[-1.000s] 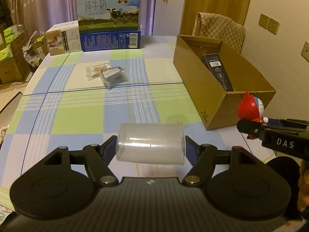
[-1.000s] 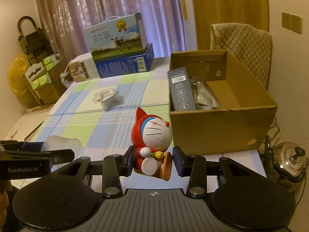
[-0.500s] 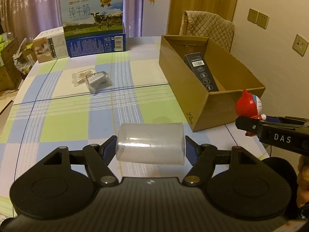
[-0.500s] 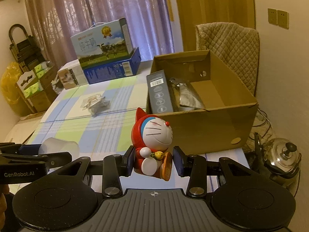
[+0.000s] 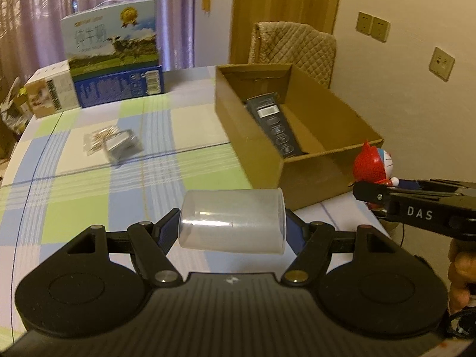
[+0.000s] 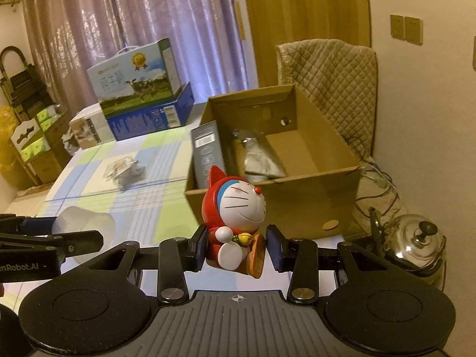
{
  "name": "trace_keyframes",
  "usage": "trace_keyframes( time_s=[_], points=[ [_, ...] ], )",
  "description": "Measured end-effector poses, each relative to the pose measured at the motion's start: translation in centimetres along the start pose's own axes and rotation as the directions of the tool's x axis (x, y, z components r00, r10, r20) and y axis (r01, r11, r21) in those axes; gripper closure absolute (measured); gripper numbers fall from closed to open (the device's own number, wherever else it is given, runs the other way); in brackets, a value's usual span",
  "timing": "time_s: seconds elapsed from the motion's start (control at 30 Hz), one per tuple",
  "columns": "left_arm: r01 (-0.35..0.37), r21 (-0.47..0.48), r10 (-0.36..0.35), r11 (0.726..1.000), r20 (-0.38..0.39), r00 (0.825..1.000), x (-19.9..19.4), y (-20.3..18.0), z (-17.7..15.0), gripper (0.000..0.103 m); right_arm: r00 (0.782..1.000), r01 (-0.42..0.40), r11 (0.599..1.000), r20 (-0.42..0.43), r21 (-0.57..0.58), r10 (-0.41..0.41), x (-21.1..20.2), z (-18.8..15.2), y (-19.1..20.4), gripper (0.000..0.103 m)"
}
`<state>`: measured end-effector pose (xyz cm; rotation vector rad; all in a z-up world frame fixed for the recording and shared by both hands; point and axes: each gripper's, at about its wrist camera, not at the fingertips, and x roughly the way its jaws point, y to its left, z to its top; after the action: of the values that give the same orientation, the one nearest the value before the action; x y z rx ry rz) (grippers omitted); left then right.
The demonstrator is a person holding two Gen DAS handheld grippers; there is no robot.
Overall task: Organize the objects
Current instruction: 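Lower the cup and figure with both tools into the cardboard box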
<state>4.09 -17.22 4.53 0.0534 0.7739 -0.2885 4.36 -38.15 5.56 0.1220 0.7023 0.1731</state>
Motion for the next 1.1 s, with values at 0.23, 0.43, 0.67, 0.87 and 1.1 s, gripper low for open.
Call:
trace_keyframes(
  time_s=[0.23, 0.43, 0.67, 0.87, 1.1],
  points=[
    [0.047, 0.037, -0.048, 0.998, 0.029, 0.998, 0.7, -2.2, 2.5, 0.035, 0.999, 0.029, 1.0, 0.025, 0.001, -0.029, -0.4, 1.5, -1.7, 0.064],
    [0.074, 0.077, -0.078, 0.994, 0.051, 0.996, 1.6, -3.8, 5.0, 0.035, 0.998, 0.046, 0.999, 0.037, -0.013, -0.045, 0.2, 3.5, -2.9, 0.064],
    [0.098, 0.1, -0.105, 0.99, 0.059, 0.993, 3.1, -5.0, 7.4, 0.035, 0.998, 0.057, 0.998, 0.039, -0.029, -0.056, 1.2, 5.2, -3.9, 0.064],
    [0.114, 0.111, -0.121, 0.987, 0.059, 0.991, 4.3, -5.6, 8.6, 0.035, 0.997, 0.064, 0.997, 0.033, -0.039, -0.063, 2.1, 6.0, -4.7, 0.064],
    [0.133, 0.116, -0.14, 0.984, 0.054, 0.989, 5.6, -6.2, 9.7, 0.035, 0.997, 0.073, 0.996, 0.023, -0.043, -0.072, 3.1, 6.6, -5.5, 0.064]
  ],
)
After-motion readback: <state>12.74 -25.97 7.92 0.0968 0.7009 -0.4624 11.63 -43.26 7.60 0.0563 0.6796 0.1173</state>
